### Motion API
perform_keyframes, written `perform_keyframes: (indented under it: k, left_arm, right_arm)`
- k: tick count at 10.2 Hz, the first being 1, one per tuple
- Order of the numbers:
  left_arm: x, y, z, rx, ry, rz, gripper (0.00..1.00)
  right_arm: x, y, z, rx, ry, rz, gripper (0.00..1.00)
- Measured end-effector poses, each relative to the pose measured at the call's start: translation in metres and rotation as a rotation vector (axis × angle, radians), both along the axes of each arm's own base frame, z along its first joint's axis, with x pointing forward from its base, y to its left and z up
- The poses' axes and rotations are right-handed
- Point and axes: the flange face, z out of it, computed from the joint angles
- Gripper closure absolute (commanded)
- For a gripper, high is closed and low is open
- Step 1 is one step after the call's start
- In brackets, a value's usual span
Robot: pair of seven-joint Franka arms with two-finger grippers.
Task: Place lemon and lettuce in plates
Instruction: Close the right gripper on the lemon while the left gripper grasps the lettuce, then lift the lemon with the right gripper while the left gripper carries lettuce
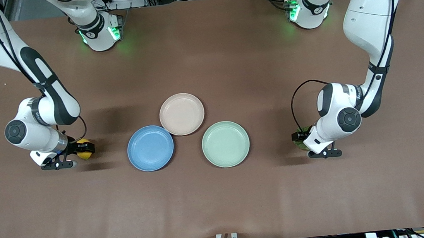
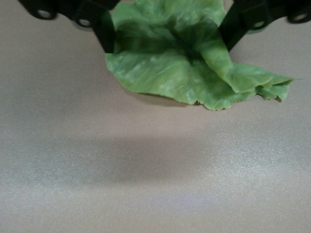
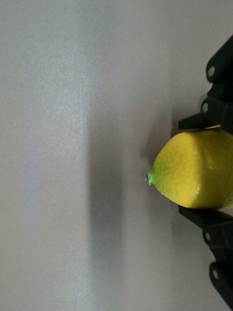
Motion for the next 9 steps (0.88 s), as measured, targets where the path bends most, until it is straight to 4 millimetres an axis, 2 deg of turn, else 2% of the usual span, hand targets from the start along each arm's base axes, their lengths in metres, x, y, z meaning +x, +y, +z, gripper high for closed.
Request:
perform_keyframes:
  k: [4,9]
  left_arm:
    - [0.003,0.005,0.005,0.003,-0.013,0.009,1.0]
    - [0.008,0.001,0.015,-0.004,-0.043,0.03,1.0]
  right_arm:
    - [0.0,0.0,0.0,0.0,-0.001,0.015,0.72]
    - [0.006,-0.001,0.009,0.003,0.035,0.022,0.72]
